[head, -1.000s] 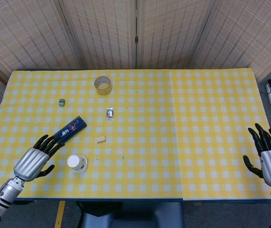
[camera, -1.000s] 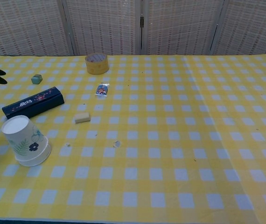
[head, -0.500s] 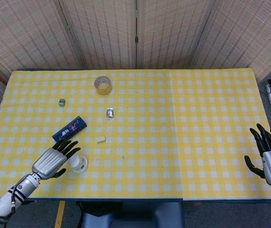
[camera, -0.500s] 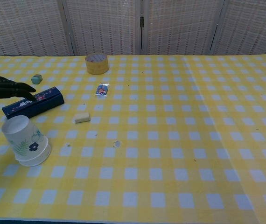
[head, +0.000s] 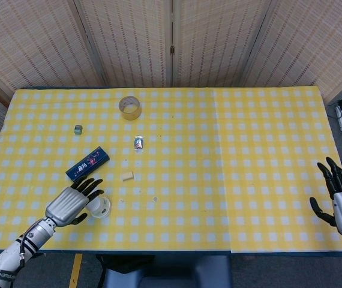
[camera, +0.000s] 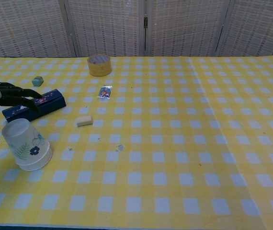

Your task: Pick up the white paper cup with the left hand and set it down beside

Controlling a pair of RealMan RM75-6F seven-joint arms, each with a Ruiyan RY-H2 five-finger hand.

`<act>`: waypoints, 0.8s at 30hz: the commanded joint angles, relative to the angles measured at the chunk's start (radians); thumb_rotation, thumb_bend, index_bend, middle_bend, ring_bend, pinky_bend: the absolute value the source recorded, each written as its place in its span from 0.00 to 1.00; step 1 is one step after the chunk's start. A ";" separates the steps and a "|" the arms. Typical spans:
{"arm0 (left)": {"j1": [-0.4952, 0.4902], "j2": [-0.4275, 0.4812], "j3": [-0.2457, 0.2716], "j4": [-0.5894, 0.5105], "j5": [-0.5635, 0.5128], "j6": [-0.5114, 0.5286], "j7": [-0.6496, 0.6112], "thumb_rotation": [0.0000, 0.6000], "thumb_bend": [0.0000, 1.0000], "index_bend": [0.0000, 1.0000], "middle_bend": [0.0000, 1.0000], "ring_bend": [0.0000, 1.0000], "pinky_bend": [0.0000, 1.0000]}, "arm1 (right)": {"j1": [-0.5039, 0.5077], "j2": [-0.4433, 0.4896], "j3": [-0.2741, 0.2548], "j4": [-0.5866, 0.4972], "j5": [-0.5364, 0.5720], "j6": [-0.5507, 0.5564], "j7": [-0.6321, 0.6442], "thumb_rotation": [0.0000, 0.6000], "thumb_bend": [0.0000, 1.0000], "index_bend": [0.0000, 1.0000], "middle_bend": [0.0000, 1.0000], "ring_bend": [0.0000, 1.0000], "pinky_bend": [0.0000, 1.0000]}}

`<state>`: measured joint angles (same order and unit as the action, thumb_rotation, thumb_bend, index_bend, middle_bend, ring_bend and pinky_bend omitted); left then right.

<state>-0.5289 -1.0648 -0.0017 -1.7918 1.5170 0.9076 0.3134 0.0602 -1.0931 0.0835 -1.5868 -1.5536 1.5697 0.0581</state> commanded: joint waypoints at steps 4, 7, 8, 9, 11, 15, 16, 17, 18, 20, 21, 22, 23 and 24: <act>-0.006 -0.012 0.004 0.011 -0.015 0.000 0.013 1.00 0.39 0.23 0.03 0.02 0.00 | 0.002 -0.004 0.002 0.006 0.003 -0.003 0.001 1.00 0.40 0.00 0.00 0.10 0.00; -0.010 -0.013 0.007 0.013 -0.025 -0.006 0.019 1.00 0.39 0.24 0.03 0.02 0.00 | 0.002 -0.005 0.002 0.008 0.007 -0.007 0.003 1.00 0.40 0.00 0.00 0.10 0.00; -0.012 -0.013 0.008 0.013 -0.028 -0.007 0.020 1.00 0.39 0.25 0.03 0.02 0.00 | 0.003 -0.006 0.002 0.008 0.008 -0.008 0.003 1.00 0.40 0.00 0.00 0.10 0.00; -0.012 -0.013 0.008 0.013 -0.030 -0.006 0.022 1.00 0.39 0.25 0.03 0.02 0.00 | 0.003 -0.006 0.002 0.009 0.010 -0.011 0.002 1.00 0.40 0.00 0.00 0.10 0.00; -0.013 -0.015 0.009 0.015 -0.032 -0.002 0.022 1.00 0.39 0.25 0.03 0.02 0.00 | 0.004 -0.007 0.002 0.009 0.013 -0.014 0.001 1.00 0.40 0.00 0.00 0.10 0.00; -0.014 -0.022 0.012 0.022 -0.032 0.004 0.015 1.00 0.39 0.26 0.03 0.02 0.00 | 0.004 -0.007 0.002 0.008 0.017 -0.019 0.001 1.00 0.40 0.00 0.00 0.10 0.00; -0.015 -0.024 0.013 0.024 -0.031 0.005 0.014 1.00 0.39 0.26 0.03 0.02 0.00 | 0.004 -0.006 0.002 0.008 0.017 -0.019 0.001 1.00 0.40 0.00 0.00 0.10 0.00; -0.015 -0.025 0.014 0.027 -0.030 0.007 0.012 1.00 0.39 0.26 0.03 0.02 0.00 | 0.004 -0.006 0.002 0.007 0.017 -0.020 0.000 1.00 0.40 0.00 0.00 0.10 0.00; -0.015 -0.028 0.015 0.030 -0.029 0.010 0.009 1.00 0.39 0.26 0.03 0.02 0.00 | 0.005 -0.006 0.002 0.007 0.017 -0.019 -0.001 1.00 0.40 0.00 0.00 0.10 0.00; -0.014 -0.033 0.016 0.036 -0.026 0.016 0.005 1.00 0.39 0.27 0.03 0.02 0.00 | 0.005 -0.005 0.002 0.006 0.017 -0.020 -0.002 1.00 0.40 0.00 0.00 0.10 0.00; -0.015 -0.034 0.017 0.038 -0.025 0.018 0.003 1.00 0.39 0.27 0.03 0.02 0.00 | 0.006 -0.005 0.003 0.006 0.017 -0.020 -0.002 1.00 0.40 0.00 0.00 0.10 0.00; -0.015 -0.035 0.018 0.040 -0.024 0.019 0.001 1.00 0.39 0.27 0.03 0.02 0.00 | 0.006 -0.005 0.003 0.005 0.017 -0.021 -0.002 1.00 0.40 0.00 0.00 0.10 0.00; -0.014 -0.036 0.019 0.042 -0.023 0.021 -0.002 1.00 0.39 0.27 0.04 0.02 0.00 | 0.006 -0.005 0.002 0.005 0.017 -0.021 -0.002 1.00 0.40 0.00 0.00 0.10 0.00; -0.014 -0.038 0.020 0.045 -0.020 0.024 -0.006 1.00 0.39 0.27 0.04 0.02 0.00 | 0.005 -0.005 0.002 0.005 0.017 -0.021 -0.002 1.00 0.40 0.00 0.00 0.10 0.00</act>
<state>-0.5433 -1.1019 0.0173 -1.7483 1.4954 0.9301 0.3092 0.0656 -1.0985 0.0857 -1.5814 -1.5362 1.5485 0.0556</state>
